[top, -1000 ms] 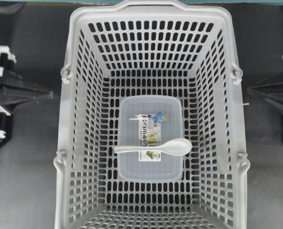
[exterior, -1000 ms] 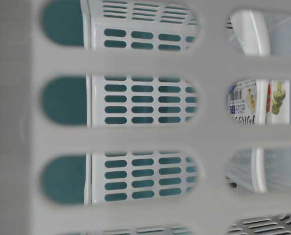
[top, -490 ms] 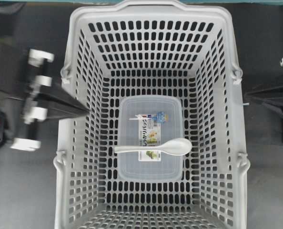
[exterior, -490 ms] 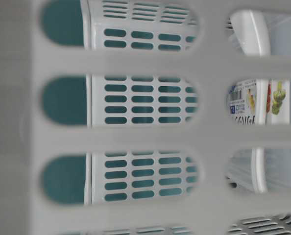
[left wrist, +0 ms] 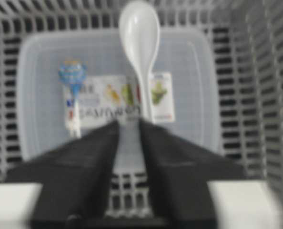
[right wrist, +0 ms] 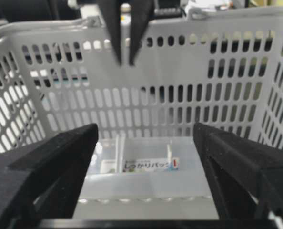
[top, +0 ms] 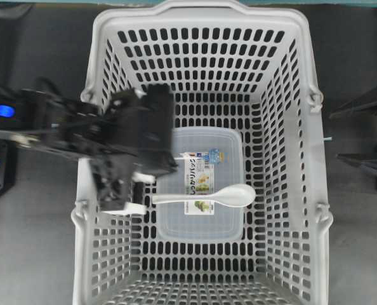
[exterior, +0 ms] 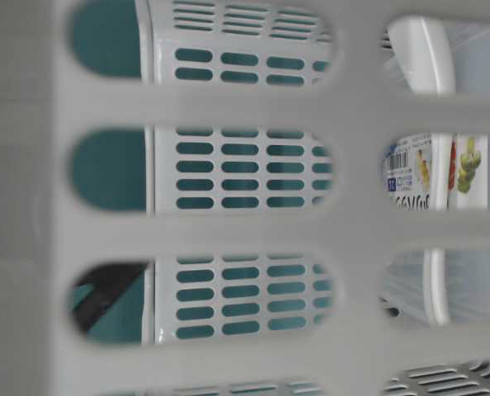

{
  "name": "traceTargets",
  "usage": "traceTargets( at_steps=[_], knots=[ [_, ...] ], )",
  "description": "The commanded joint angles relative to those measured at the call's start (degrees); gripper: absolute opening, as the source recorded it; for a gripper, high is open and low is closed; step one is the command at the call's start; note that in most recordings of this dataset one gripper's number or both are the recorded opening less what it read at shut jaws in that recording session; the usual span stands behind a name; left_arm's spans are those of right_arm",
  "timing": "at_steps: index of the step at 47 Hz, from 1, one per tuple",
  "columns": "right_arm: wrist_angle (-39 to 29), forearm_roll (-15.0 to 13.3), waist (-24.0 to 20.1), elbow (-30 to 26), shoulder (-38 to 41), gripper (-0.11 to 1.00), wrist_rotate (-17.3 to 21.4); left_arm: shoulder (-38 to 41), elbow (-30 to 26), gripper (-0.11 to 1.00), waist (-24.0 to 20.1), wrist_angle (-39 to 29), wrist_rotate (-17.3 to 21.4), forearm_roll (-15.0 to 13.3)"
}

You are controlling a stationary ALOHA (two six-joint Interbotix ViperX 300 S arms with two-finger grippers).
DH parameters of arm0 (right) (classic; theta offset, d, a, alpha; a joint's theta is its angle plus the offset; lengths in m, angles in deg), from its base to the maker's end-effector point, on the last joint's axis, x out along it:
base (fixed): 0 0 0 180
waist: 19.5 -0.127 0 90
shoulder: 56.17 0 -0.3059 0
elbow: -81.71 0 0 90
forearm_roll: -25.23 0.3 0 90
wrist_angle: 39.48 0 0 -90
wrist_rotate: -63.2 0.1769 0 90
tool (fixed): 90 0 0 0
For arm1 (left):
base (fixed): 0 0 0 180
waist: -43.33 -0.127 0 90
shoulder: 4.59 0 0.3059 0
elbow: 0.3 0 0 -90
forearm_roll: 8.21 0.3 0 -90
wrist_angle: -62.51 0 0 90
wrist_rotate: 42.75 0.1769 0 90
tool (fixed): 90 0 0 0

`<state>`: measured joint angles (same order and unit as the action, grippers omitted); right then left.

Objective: Pick up the chinese spoon from the shopping basket with the left arm.
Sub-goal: 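Lower the open left gripper around the white spoon's handle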

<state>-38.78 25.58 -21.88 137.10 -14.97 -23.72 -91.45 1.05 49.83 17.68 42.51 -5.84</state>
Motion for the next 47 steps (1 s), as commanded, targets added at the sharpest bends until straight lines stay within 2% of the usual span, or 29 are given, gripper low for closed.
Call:
traceTargets(
  at_steps=[1,6,9,12,25,41,45,47],
  knots=[
    [-0.26,0.18,-0.18,-1.32,0.18,0.76,0.0,3.43,-5.27,0.32,0.79,-2.72,-0.09,0.18],
    [-0.35,0.18,-0.18,-1.23,0.09,0.74,0.0,8.35,-8.88,0.68,1.58,-4.83,0.0,0.18],
    [-0.35,0.18,-0.18,-1.23,0.09,0.74,0.0,11.25,-10.55,0.83,1.67,-5.63,0.09,0.18],
    [-0.35,0.18,-0.18,-1.23,0.09,0.74,0.0,13.36,-11.51,0.91,1.67,-5.89,0.0,0.18],
    [-0.35,0.18,-0.18,-1.05,-0.09,0.73,0.0,21.01,-12.39,0.87,1.76,-5.89,-0.79,0.18],
    [-0.35,0.18,0.35,-0.35,-0.26,0.73,0.0,24.52,-10.9,0.85,1.76,-5.36,-2.9,0.18],
    [-0.35,0.18,0.44,-0.35,-0.26,0.73,0.0,24.61,-10.9,0.82,1.76,-5.1,-2.72,0.09],
    [-0.35,0.18,0.44,-0.18,-0.26,0.73,0.0,24.52,-10.9,0.77,1.76,-5.1,-2.55,0.18]
  ],
)
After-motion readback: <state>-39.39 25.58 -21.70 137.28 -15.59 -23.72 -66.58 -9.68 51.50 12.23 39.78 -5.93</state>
